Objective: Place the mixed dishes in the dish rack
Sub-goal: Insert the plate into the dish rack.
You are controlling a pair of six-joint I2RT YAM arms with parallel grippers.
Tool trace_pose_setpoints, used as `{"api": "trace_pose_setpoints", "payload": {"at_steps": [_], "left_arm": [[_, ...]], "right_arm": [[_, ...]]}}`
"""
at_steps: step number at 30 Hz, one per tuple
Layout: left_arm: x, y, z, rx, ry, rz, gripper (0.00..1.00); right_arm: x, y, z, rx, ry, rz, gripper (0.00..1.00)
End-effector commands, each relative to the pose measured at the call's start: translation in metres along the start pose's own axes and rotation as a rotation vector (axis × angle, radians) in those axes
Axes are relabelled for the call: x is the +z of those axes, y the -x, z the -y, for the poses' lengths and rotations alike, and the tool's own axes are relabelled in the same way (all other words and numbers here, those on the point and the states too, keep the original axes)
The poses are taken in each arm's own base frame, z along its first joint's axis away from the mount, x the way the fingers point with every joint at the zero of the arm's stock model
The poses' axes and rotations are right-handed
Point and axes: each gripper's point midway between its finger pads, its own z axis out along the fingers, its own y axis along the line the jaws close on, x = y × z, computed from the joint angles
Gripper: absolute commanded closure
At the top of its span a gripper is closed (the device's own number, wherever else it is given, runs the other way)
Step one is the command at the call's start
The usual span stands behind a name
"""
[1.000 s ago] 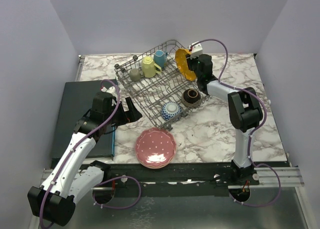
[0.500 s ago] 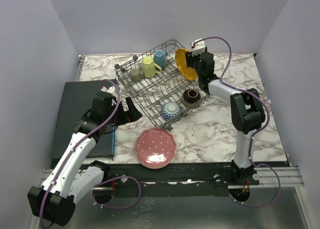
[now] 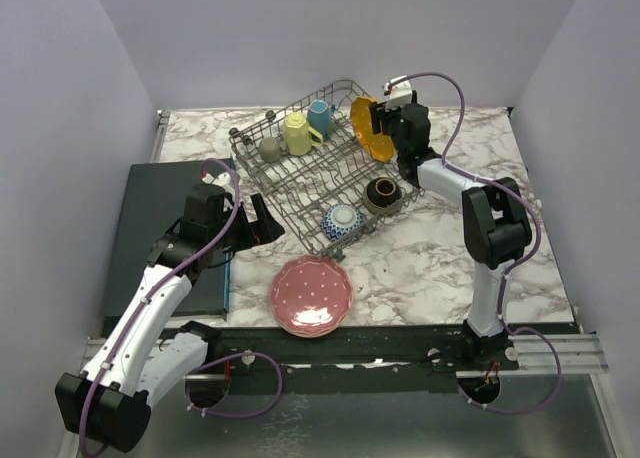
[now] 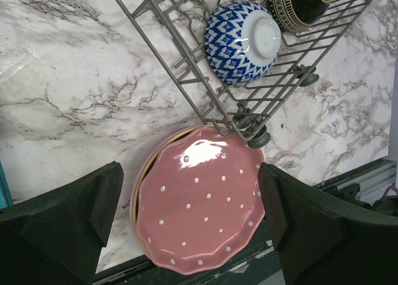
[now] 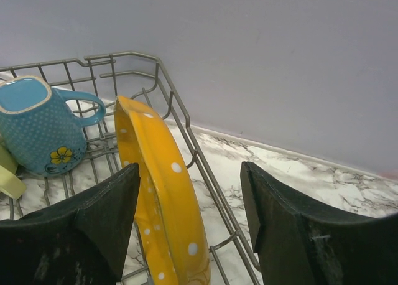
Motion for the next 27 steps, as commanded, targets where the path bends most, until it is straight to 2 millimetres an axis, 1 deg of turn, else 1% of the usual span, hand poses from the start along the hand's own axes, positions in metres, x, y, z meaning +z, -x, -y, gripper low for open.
{"api": "trace_pose_setpoints", "payload": {"at_steps": [1,3,7,10,21,23,27], "left_arm": [[0.0,0.001,0.002,0.012,-0.022,0.009,0.02],[0.0,0.001,0.001,0.011,-0.02,0.007,0.02],[0.0,0.001,0.002,0.011,-0.021,0.007,0.02],[0.0,0.001,0.002,0.011,-0.02,0.005,0.02],[0.0,0.002,0.002,0.009,-0.02,0.01,0.02],[0.0,0.001,0.001,0.009,-0.019,0.008,0.02],[-0.001,0.001,0.001,0.006,-0.019,0.011,0.02]], "right_arm": [[-0.006,0.025,0.008,0.025,-0.021,0.035,0.28],[-0.007,0.029,0.009,0.027,-0.019,0.037,0.28],[-0.015,0.047,0.006,0.059,0.011,0.057,0.27],[-0.019,0.056,0.006,0.078,0.02,0.06,0.25],[-0.026,0.073,0.003,0.113,0.058,0.052,0.21],[-0.03,0.078,0.001,0.121,0.077,0.049,0.21],[-0.045,0.088,-0.002,0.173,0.112,0.037,0.21]]}}
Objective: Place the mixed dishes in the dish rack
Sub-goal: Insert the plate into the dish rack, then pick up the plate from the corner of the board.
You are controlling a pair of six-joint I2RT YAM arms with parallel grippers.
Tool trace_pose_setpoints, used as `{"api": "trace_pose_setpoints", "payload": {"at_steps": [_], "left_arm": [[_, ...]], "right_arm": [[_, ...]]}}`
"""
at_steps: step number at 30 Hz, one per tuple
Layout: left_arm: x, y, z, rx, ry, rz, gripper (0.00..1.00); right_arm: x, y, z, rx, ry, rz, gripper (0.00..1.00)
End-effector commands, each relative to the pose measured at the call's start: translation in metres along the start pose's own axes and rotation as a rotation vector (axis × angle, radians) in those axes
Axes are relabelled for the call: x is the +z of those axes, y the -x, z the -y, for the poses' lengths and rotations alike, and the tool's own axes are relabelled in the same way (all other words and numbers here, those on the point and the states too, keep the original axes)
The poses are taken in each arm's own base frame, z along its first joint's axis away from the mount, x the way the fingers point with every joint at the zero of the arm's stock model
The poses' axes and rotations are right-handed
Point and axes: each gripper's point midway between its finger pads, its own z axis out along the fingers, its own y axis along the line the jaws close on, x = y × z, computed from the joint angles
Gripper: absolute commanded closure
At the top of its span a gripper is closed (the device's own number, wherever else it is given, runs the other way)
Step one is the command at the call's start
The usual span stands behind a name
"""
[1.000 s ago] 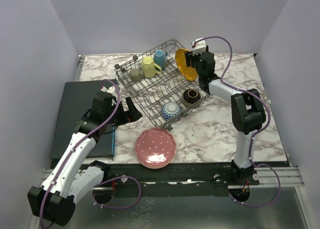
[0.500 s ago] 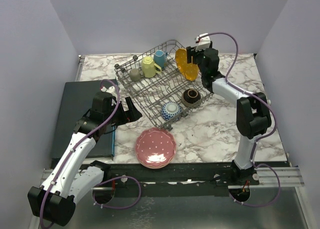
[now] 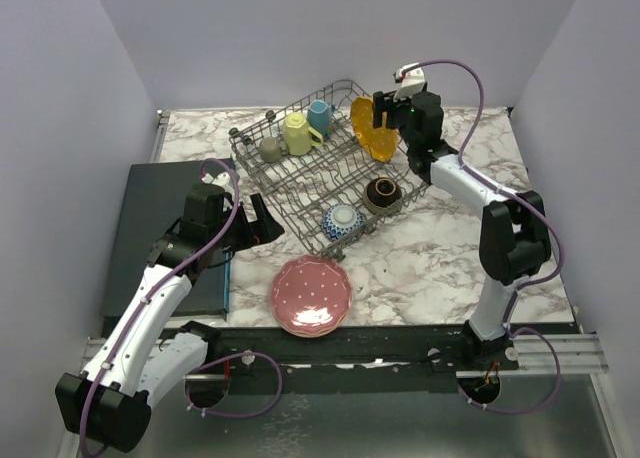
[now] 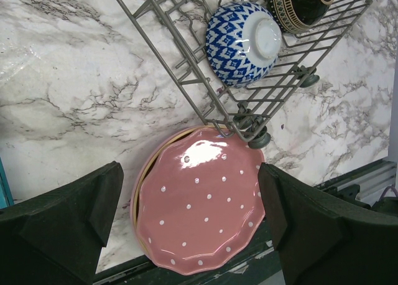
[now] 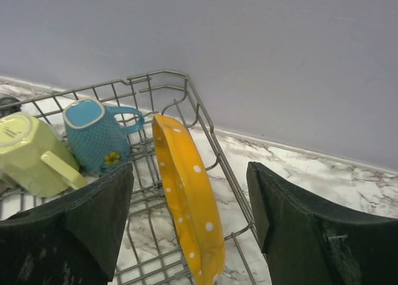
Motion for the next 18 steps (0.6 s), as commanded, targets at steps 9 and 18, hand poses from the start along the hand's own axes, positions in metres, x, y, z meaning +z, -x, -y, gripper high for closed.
{"api": "trace_pose_setpoints", "payload": {"at_steps": [9,18], "left_arm": [[0.0,0.0,0.001,0.005,-0.017,0.006,0.02],[0.001,0.0,-0.002,-0.006,-0.003,0.009,0.02]], "right_arm": [[-0.059,0.059,-0.023,0.149,0.159,-0.024,0.17],[-0.116,0.085,-0.022,0.297,0.167,-0.041,0.21]]}}
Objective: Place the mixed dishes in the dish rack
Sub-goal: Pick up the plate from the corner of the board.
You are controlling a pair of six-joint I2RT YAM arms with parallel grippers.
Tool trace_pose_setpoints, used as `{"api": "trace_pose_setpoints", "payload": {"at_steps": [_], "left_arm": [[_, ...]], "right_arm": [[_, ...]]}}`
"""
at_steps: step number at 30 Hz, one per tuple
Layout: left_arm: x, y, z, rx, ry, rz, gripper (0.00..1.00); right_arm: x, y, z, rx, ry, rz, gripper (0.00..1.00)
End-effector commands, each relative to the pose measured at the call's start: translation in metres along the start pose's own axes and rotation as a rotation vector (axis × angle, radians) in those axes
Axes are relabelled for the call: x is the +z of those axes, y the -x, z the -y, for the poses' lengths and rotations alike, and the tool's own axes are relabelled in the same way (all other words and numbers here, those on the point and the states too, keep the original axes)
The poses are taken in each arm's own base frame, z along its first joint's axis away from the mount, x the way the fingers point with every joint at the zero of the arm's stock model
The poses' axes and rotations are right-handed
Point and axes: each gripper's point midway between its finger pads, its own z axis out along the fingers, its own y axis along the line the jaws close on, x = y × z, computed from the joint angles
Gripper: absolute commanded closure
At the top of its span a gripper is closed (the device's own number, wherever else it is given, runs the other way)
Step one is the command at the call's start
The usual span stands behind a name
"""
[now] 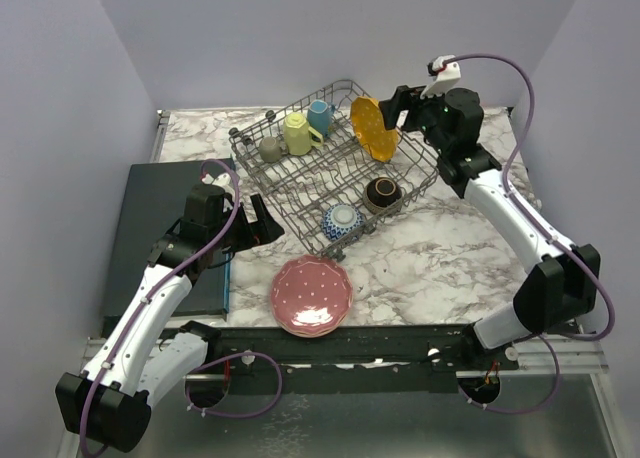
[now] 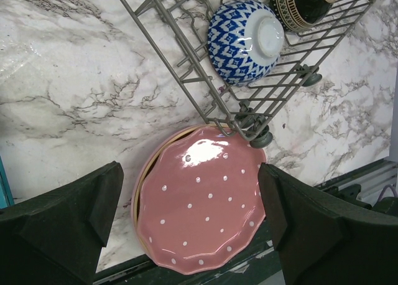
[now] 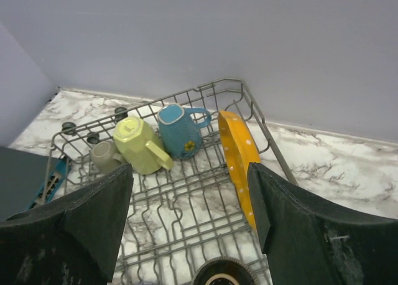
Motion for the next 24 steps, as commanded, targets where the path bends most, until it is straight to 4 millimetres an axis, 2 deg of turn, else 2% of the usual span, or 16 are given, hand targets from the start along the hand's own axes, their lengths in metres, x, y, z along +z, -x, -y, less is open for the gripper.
{"api": "trace_pose_setpoints", "payload": {"at_steps": [1,8,15,24], "left_arm": [[0.001,0.002,-0.001,-0.006,-0.001,0.014,0.02],[0.0,0.0,0.001,-0.019,0.0,0.001,0.03],[-0.004,-0.004,0.005,-0.053,-0.001,-0.032,0.05],[-0.01,-0.024,0.004,-0.154,0.019,-0.113,0.08]], "right_arm": [[-0.034,0.001,-0.011,0.114,0.02,-0.059,0.21],[-0.077,-0.016,-0.027,0.209,0.064,-0.208,0.21],[-0.114,-0.026,-0.04,0.269,0.112,-0.269,0.21],[-0.145,-0.041,-0.057,0.328,0.179,-0.365,0.21]]}}
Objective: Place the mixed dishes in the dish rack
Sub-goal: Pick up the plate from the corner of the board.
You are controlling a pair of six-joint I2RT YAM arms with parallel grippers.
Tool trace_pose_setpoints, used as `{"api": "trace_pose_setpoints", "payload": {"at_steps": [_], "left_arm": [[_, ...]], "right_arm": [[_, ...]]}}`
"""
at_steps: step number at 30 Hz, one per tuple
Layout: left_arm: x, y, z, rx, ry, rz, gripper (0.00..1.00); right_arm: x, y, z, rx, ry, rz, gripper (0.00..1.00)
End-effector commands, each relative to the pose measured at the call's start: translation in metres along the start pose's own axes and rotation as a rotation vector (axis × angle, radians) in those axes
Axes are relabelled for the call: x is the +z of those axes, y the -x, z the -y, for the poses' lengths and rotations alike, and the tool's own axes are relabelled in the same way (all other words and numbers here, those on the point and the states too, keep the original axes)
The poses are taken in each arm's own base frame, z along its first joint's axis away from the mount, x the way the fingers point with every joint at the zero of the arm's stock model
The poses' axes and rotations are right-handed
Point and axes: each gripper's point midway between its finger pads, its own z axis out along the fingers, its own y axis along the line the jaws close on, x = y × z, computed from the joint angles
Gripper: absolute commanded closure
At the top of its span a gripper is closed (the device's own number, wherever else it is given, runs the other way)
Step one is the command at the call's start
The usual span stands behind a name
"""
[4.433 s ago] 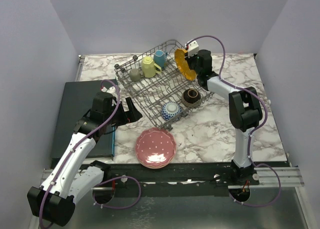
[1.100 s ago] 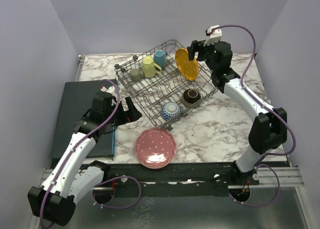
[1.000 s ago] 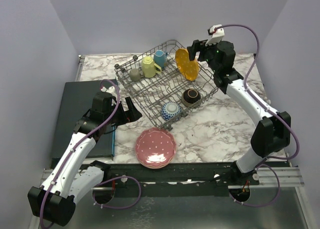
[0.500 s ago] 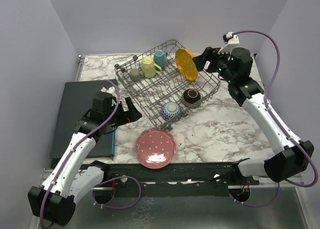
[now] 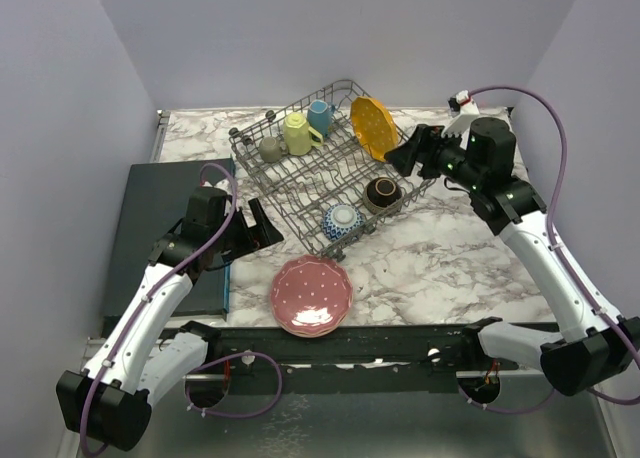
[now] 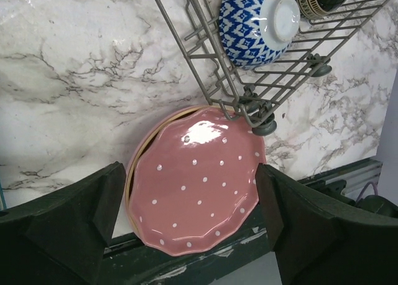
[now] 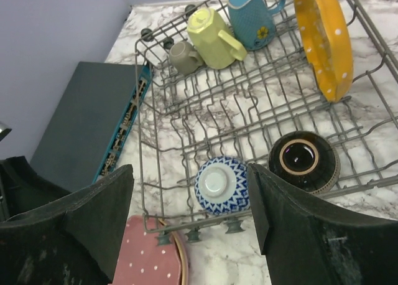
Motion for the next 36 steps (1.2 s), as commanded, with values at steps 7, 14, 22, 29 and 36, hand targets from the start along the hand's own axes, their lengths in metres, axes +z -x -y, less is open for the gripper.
{"api": "trace_pose_setpoints", "payload": {"at_steps": [7,14,22,29,36], "left_arm": [[-0.006,-0.03,0.001,-0.132,0.021,-0.134,0.11],[-0.002,-0.046,0.004,-0.134,0.069,-0.186,0.14],[0.003,-0.066,-0.008,-0.089,0.215,-0.181,0.17],[0.01,-0.071,-0.029,-0.156,0.322,-0.138,0.24],[0.018,-0.077,-0.04,-0.165,0.382,-0.141,0.27]], "right_arm": [[-0.025,-0.049,-0.014,0.081,0.073,-0.198,0.23],[-0.024,-0.093,-0.024,0.144,0.137,-0.33,0.27],[-0.018,-0.144,-0.046,0.092,0.123,-0.434,0.31],[-0.017,-0.17,-0.056,0.082,0.135,-0.483,0.38],[-0.019,-0.189,-0.064,0.084,0.161,-0.52,0.44]]}}
